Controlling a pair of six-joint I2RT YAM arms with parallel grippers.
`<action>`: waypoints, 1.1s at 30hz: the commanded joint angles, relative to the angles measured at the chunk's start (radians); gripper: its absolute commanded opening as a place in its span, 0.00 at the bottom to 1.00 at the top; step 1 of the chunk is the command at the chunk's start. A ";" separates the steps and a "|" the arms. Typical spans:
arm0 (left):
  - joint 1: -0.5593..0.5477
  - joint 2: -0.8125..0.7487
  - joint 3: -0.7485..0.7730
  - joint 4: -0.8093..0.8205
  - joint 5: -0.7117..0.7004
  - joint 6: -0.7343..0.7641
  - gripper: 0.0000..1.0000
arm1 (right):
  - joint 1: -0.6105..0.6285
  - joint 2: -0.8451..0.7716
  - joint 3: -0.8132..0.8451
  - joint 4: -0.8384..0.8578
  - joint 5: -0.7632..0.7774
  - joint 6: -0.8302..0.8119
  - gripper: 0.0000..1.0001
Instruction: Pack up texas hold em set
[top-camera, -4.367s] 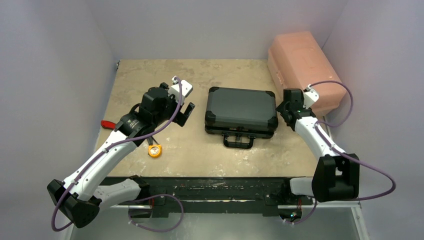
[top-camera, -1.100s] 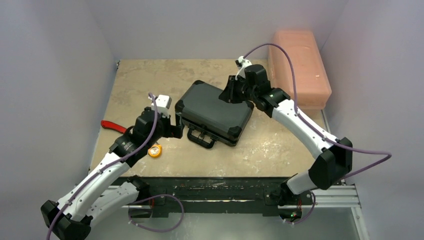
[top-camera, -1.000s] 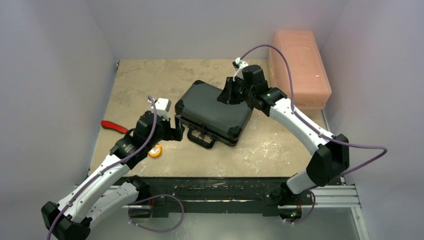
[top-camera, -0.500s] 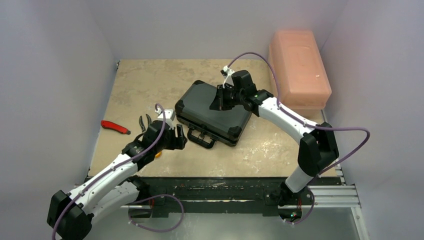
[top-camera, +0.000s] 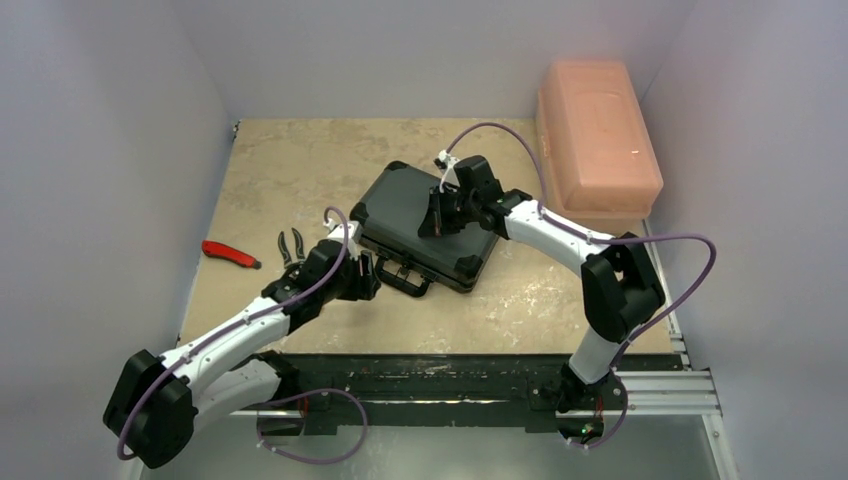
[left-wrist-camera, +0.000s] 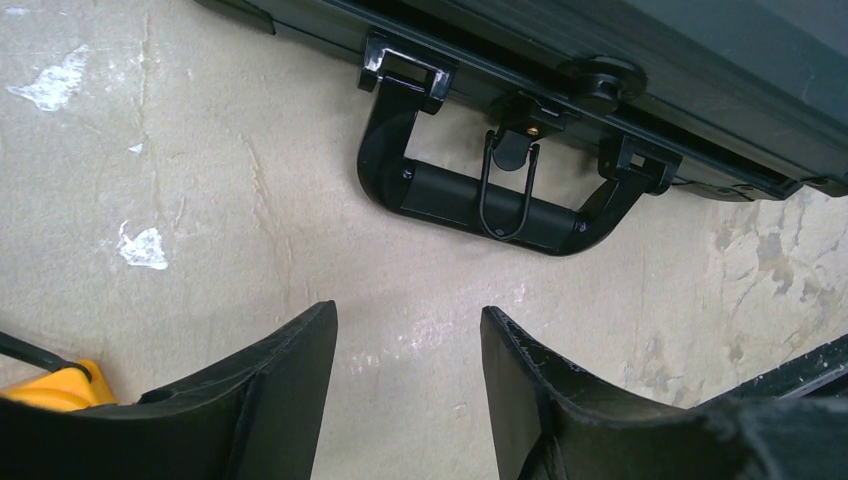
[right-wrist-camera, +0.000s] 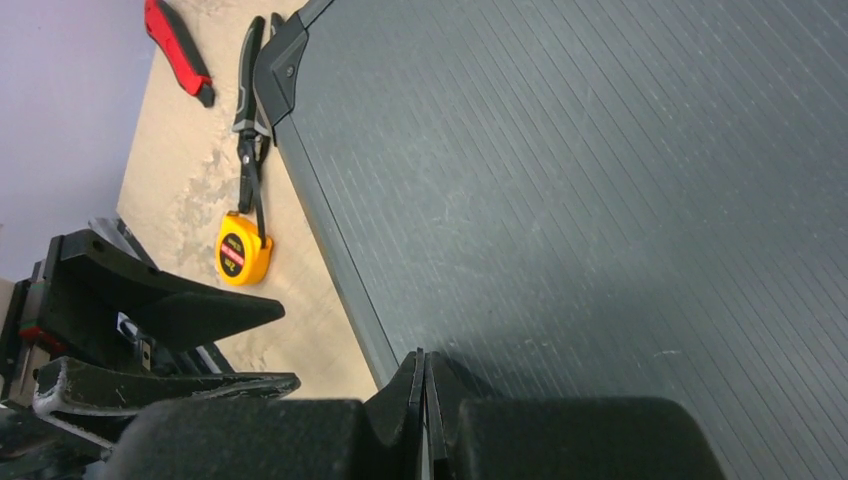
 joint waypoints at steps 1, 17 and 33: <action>0.005 0.030 -0.006 0.095 0.030 -0.009 0.53 | 0.005 0.006 -0.047 0.047 0.022 -0.030 0.04; 0.005 0.160 -0.022 0.215 0.080 0.011 0.39 | 0.005 0.084 -0.258 0.144 0.058 -0.043 0.00; 0.004 0.314 -0.010 0.337 0.129 0.010 0.25 | 0.005 0.069 -0.311 0.151 0.072 -0.052 0.00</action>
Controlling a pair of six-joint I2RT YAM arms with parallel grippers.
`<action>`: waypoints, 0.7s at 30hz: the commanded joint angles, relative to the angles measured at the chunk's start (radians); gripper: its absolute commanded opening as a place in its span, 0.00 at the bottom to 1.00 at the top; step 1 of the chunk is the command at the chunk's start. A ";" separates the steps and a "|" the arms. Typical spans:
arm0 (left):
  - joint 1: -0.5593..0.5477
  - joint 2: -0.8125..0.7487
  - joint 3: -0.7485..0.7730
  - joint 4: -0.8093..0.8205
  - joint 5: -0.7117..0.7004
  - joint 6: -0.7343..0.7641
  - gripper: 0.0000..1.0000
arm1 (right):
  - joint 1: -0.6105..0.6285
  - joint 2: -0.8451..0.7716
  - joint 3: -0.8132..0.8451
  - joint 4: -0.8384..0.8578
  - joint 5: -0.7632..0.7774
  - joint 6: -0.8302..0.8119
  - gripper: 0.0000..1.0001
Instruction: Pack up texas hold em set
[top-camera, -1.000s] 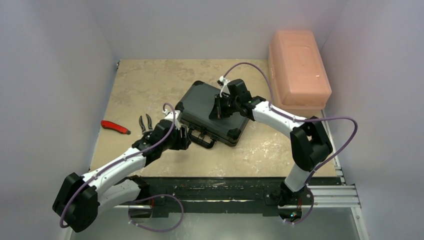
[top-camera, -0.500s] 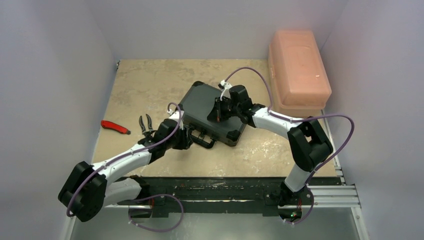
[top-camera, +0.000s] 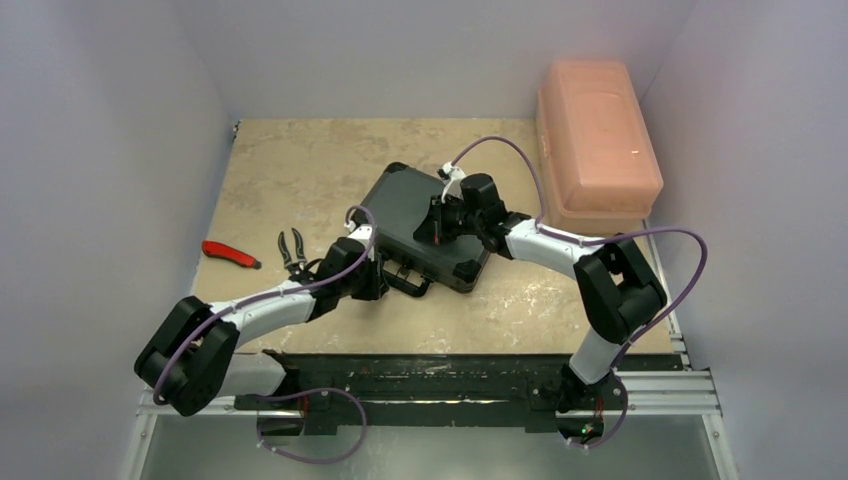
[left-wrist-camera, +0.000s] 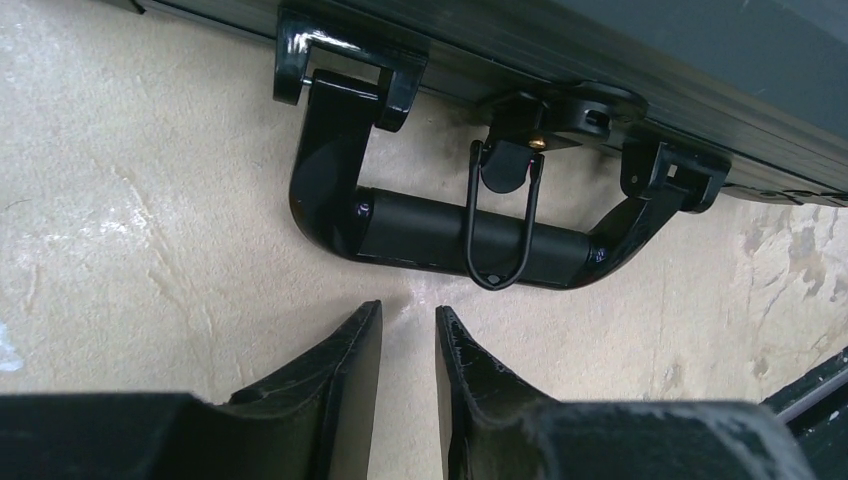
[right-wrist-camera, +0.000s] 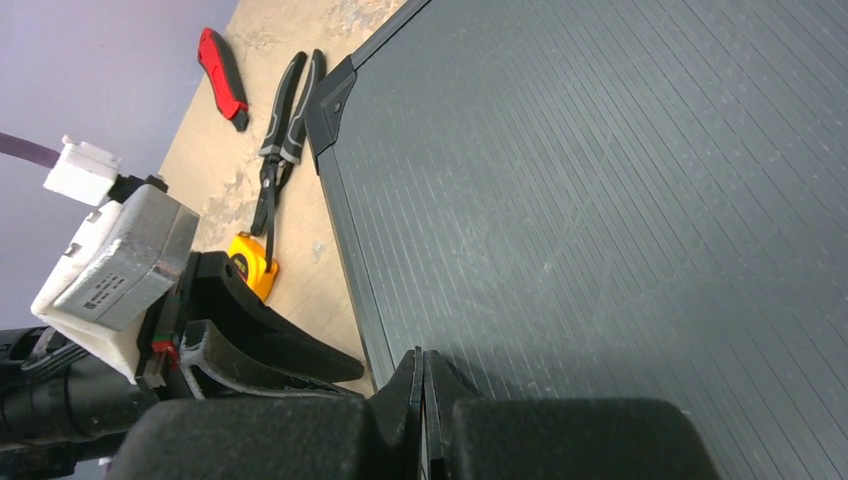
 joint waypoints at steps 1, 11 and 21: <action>0.004 0.027 0.005 0.089 0.026 0.005 0.24 | 0.002 0.069 -0.081 -0.232 0.098 -0.052 0.00; -0.005 0.089 0.012 0.138 0.046 -0.015 0.14 | 0.003 0.068 -0.105 -0.226 0.099 -0.054 0.00; -0.009 0.117 0.026 0.187 0.073 -0.041 0.07 | 0.003 0.065 -0.138 -0.212 0.098 -0.049 0.00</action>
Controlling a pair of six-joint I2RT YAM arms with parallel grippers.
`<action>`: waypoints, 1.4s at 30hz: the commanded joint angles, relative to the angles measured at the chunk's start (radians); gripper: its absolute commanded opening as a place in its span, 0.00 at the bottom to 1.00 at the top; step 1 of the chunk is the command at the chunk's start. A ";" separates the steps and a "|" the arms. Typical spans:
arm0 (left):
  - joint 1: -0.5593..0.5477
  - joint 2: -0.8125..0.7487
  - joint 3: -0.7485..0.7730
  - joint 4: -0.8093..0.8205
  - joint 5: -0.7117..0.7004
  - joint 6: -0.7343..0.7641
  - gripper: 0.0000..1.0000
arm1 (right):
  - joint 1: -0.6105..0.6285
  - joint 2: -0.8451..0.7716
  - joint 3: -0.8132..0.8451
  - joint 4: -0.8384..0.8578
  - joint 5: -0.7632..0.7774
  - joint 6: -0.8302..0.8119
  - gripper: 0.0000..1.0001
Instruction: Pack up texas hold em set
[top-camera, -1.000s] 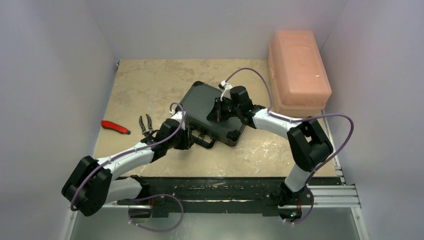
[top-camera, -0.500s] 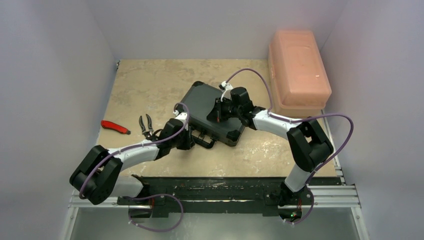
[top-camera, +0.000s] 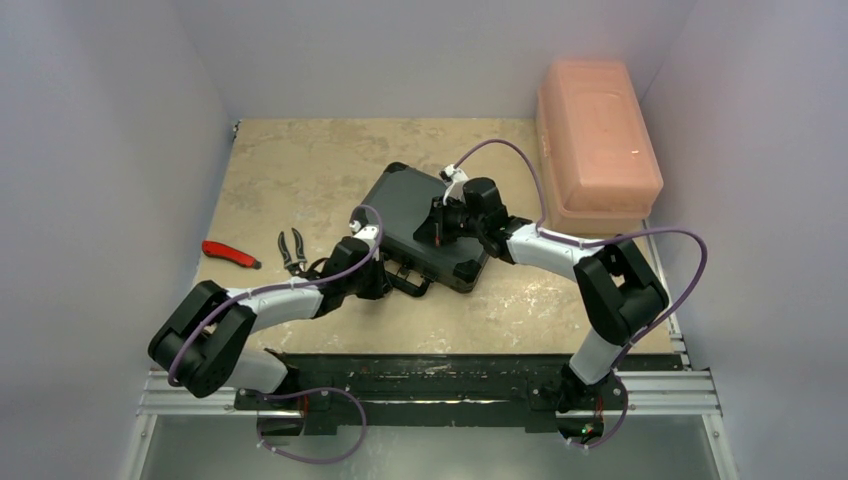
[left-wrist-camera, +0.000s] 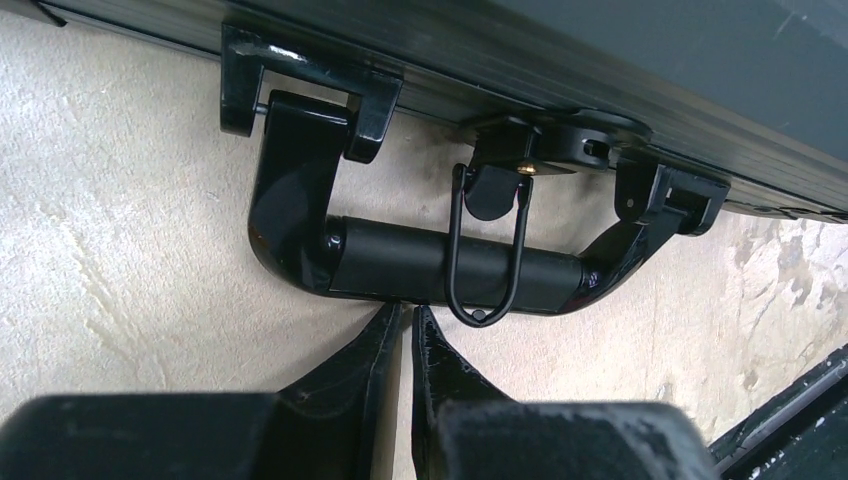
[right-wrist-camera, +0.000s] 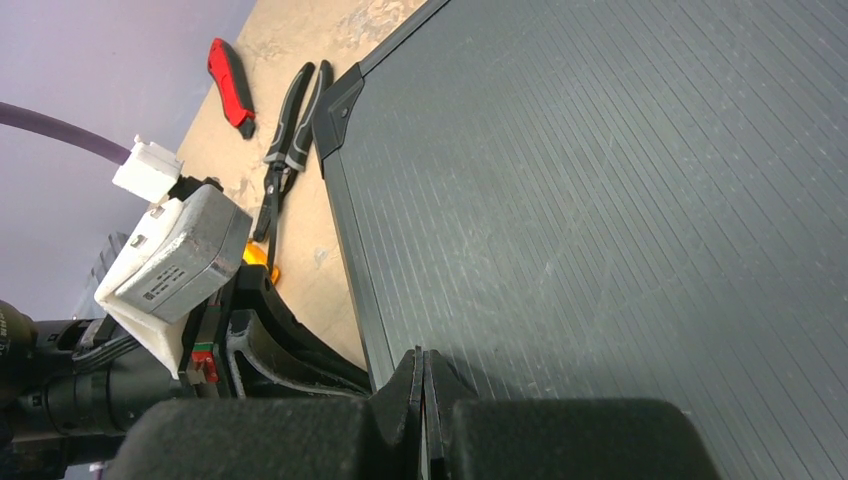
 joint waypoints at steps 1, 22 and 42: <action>-0.006 0.009 0.028 0.077 0.032 -0.032 0.07 | 0.003 0.075 -0.090 -0.289 0.098 -0.050 0.00; -0.009 -0.039 0.096 0.042 0.075 -0.054 0.01 | 0.001 0.076 -0.090 -0.296 0.094 -0.054 0.00; -0.012 0.028 0.178 0.028 0.074 -0.031 0.00 | 0.002 0.089 -0.086 -0.299 0.086 -0.056 0.00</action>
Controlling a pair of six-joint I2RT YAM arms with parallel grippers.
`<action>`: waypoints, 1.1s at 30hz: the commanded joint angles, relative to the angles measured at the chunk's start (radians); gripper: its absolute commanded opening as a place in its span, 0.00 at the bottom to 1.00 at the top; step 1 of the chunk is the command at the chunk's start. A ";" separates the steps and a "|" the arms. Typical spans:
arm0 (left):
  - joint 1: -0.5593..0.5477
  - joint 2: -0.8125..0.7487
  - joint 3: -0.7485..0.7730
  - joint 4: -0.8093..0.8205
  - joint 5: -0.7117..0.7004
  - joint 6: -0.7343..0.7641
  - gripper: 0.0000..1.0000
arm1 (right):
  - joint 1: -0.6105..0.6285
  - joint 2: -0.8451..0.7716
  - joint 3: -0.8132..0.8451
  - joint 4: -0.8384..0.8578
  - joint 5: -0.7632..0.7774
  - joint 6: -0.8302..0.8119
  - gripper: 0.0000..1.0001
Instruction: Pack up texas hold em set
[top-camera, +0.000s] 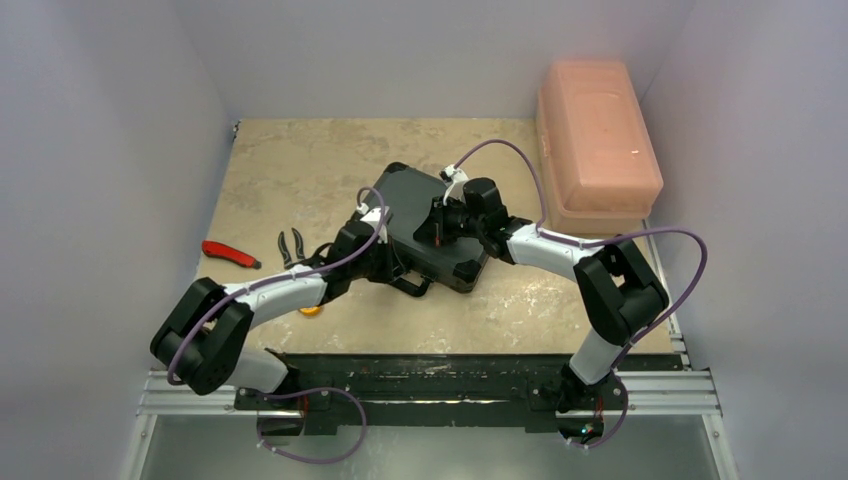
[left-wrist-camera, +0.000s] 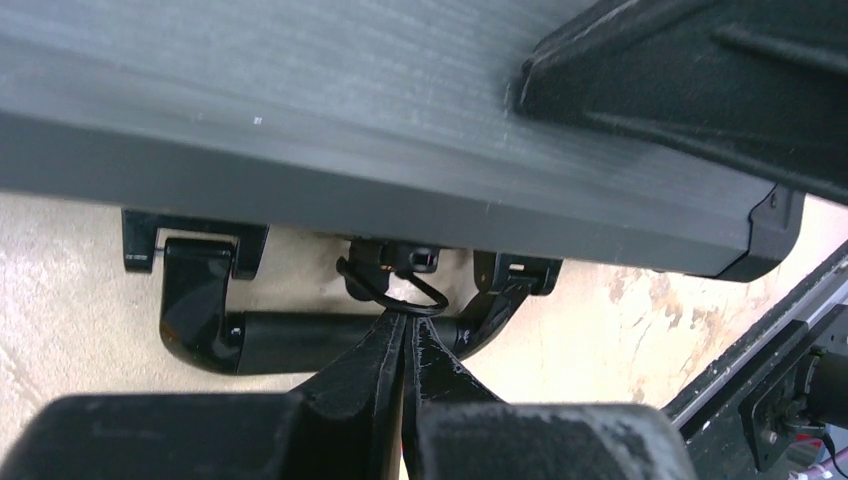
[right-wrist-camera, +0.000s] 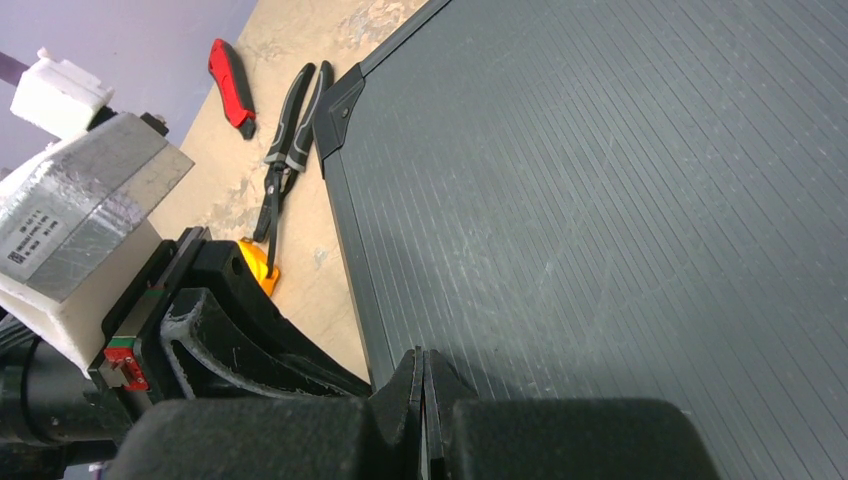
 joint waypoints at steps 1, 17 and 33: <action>-0.006 0.026 0.072 0.037 0.014 0.012 0.00 | 0.003 0.091 -0.080 -0.310 0.086 -0.056 0.00; -0.006 0.025 0.206 -0.052 0.005 0.048 0.00 | 0.003 0.096 -0.085 -0.308 0.083 -0.057 0.00; -0.009 -0.129 0.129 -0.178 -0.076 0.030 0.00 | 0.002 0.105 -0.082 -0.308 0.081 -0.057 0.00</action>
